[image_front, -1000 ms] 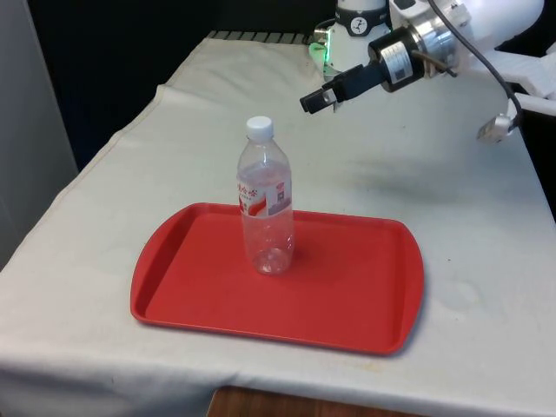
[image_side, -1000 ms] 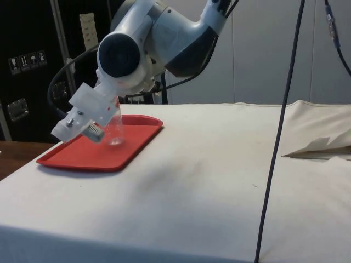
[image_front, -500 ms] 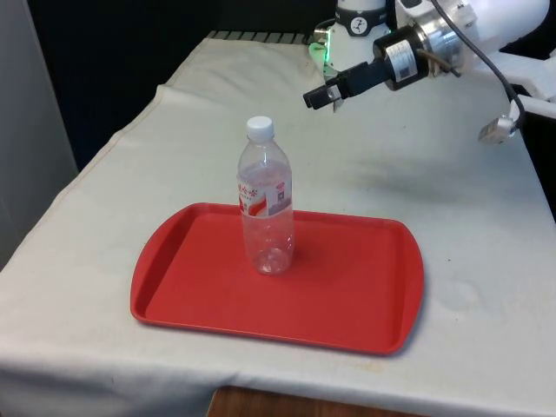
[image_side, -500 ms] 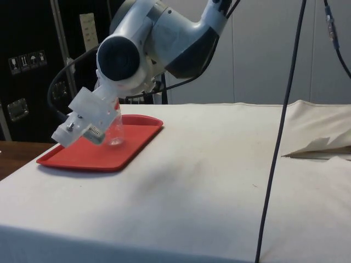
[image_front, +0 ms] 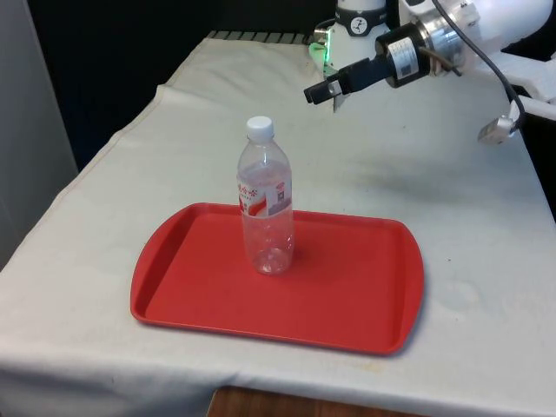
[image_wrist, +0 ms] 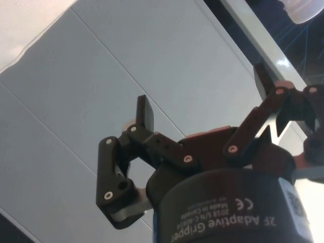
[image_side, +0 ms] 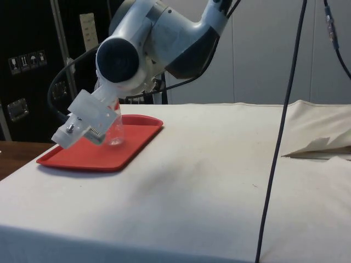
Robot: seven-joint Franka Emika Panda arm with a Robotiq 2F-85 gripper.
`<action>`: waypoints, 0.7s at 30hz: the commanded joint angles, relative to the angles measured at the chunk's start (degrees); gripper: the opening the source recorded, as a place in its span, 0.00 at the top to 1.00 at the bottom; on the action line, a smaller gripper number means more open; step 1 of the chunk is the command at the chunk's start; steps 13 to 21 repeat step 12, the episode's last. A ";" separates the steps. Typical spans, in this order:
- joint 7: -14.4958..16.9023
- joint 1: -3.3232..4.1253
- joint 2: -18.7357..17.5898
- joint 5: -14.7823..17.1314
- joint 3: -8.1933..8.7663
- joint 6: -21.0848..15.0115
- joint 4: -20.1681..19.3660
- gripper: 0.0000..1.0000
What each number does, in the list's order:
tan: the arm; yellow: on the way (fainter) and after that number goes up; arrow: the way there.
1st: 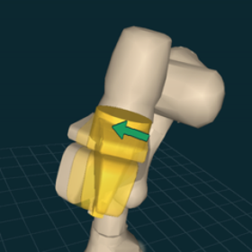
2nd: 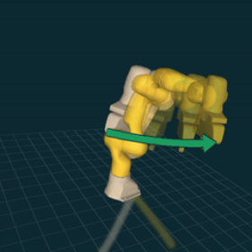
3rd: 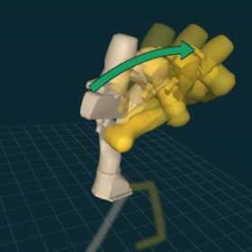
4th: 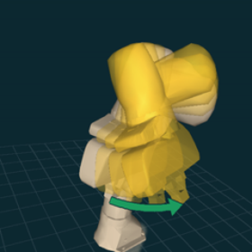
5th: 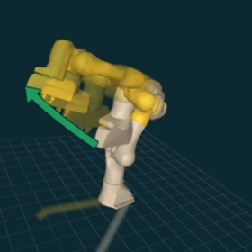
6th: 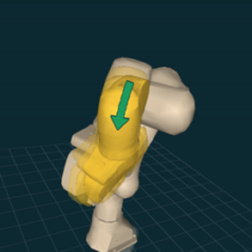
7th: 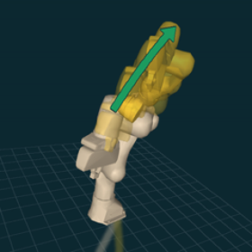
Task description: Place the bottle upright on the tray.
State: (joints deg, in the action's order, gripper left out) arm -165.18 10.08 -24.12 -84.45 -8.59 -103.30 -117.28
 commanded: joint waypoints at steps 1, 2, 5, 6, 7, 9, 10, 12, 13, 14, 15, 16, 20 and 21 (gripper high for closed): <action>0.06 0.00 0.17 0.00 -0.06 -0.11 -0.11 0.00; 0.11 0.00 0.17 0.00 -0.06 -0.06 -0.06 0.00; 0.06 0.00 0.11 0.00 -0.06 0.06 -0.06 0.00; 0.06 0.00 0.11 0.00 -0.06 0.06 -0.06 0.00; 0.06 0.00 0.11 0.00 -0.06 0.11 -0.06 0.00; 0.06 0.00 0.06 0.00 -0.06 0.29 0.00 0.00; 0.06 0.00 0.06 0.00 -0.06 0.29 0.00 0.00; 0.06 0.00 0.00 0.00 0.00 0.52 0.00 0.00; 0.06 0.00 0.00 0.00 0.00 0.52 0.00 0.00; 0.06 0.00 0.00 0.00 0.00 0.52 0.00 0.00; 0.06 0.00 0.00 0.00 0.00 0.52 0.00 0.00; 0.06 0.00 0.00 0.00 0.00 0.52 0.00 0.00; 0.06 0.00 0.00 0.00 0.00 0.52 0.00 0.00; 0.06 0.00 0.00 0.00 0.00 0.52 0.00 0.00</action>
